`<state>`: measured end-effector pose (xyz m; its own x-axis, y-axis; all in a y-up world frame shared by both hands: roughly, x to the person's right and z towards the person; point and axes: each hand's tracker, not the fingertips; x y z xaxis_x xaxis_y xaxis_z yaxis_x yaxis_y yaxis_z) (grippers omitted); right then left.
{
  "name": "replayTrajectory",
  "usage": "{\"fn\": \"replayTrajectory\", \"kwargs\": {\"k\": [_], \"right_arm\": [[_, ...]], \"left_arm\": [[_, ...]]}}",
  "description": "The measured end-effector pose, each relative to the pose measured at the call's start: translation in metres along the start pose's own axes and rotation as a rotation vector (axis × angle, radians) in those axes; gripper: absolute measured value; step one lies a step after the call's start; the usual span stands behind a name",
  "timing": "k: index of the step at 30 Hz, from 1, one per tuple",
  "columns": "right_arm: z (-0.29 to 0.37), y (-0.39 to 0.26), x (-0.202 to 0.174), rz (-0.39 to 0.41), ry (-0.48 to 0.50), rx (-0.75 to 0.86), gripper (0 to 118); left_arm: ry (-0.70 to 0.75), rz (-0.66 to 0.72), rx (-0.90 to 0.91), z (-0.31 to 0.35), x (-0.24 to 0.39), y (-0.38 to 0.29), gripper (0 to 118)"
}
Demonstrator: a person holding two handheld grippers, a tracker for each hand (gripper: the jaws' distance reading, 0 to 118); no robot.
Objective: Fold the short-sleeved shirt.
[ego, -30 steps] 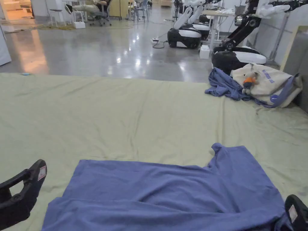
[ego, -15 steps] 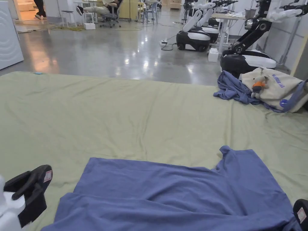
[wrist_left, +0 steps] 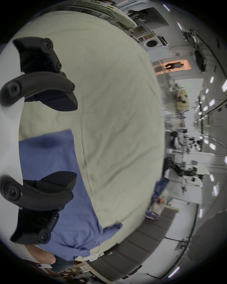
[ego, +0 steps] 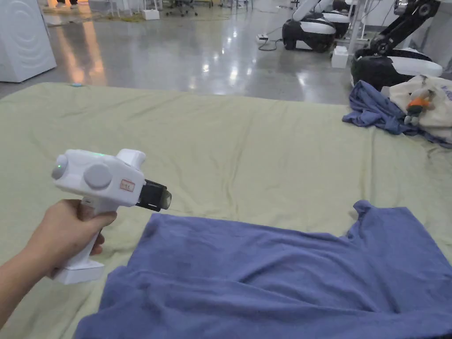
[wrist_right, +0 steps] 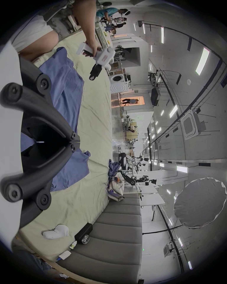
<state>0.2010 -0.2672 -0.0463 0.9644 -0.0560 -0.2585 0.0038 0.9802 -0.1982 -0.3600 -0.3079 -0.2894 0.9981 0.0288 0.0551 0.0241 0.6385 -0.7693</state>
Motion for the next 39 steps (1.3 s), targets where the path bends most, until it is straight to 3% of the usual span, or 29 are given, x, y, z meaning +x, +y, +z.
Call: {"fn": "replayTrajectory", "kwargs": {"k": [7,24,25,28,29,32,33,39], "right_arm": [[-0.003,0.002,0.0,-0.017,0.003,-0.021,2],[-0.004,0.001,0.002,-0.02,0.013,-0.046,2],[-0.006,0.001,0.002,-0.018,0.014,-0.048,2],[-0.006,0.001,0.001,-0.016,0.015,-0.052,2],[-0.007,0.001,0.001,-0.017,0.013,-0.053,2],[-0.006,0.001,0.001,-0.016,0.013,-0.054,2],[-0.006,0.001,0.001,-0.016,0.015,-0.054,2],[-0.006,0.0,0.004,-0.02,0.016,-0.058,2]], "left_arm": [[-0.033,0.014,-0.156,-0.046,0.003,0.012,92],[-0.041,0.011,-0.166,-0.056,0.02,0.01,89],[-0.038,0.012,-0.164,-0.056,0.02,0.011,86],[-0.038,-0.003,-0.181,-0.057,0.022,0.01,58],[-0.019,-0.027,-0.182,-0.057,0.025,0.008,41],[-0.005,-0.048,-0.164,-0.056,0.028,0.005,12],[-0.01,-0.05,-0.161,-0.055,0.03,0.004,7],[0.008,-0.124,-0.127,-0.045,0.045,0.001,4]]}}
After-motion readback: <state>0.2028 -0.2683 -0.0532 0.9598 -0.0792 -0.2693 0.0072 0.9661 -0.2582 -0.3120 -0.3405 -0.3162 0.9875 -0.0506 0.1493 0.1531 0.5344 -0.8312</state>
